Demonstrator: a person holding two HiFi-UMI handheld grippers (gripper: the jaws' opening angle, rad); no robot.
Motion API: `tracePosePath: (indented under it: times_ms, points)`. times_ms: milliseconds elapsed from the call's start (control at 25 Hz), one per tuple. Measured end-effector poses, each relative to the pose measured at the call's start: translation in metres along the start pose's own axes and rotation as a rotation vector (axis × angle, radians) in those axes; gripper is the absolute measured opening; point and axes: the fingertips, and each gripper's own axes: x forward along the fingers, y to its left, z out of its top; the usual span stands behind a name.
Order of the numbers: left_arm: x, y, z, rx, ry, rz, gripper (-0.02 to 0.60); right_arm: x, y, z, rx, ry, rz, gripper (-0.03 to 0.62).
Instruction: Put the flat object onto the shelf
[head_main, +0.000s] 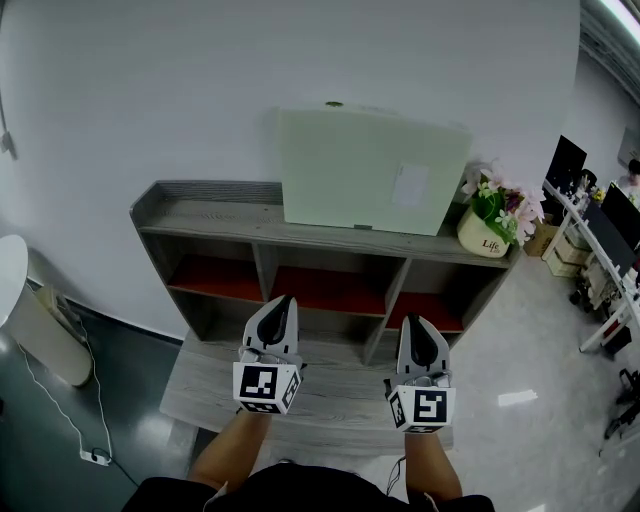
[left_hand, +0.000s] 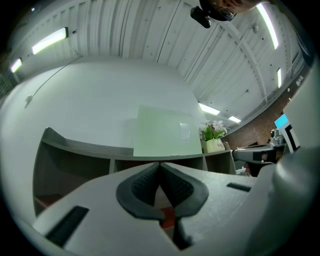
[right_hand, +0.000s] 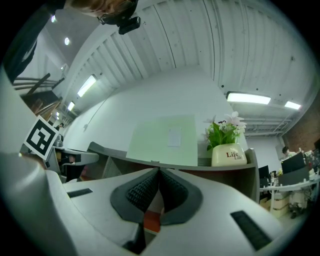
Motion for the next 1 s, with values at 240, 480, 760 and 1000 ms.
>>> tracePosePath:
  times_ms: [240,480,760,1000]
  points:
    - [0.001,-0.009,-0.015,-0.003,0.034,-0.036,0.008,0.001,0.004,-0.007,-0.014,0.022,0.003,0.025]
    - [0.006,-0.013,-0.022,0.001,0.054,-0.060,0.008,0.000,0.003,-0.011,0.005,0.033,-0.002,0.025]
    - [0.008,-0.016,-0.022,-0.004,0.054,-0.065,0.008,0.001,0.002,-0.013,-0.005,0.043,-0.002,0.025]
    - [0.007,-0.016,-0.024,-0.006,0.058,-0.069,0.008,0.000,0.003,-0.014,-0.006,0.046,-0.003,0.025]
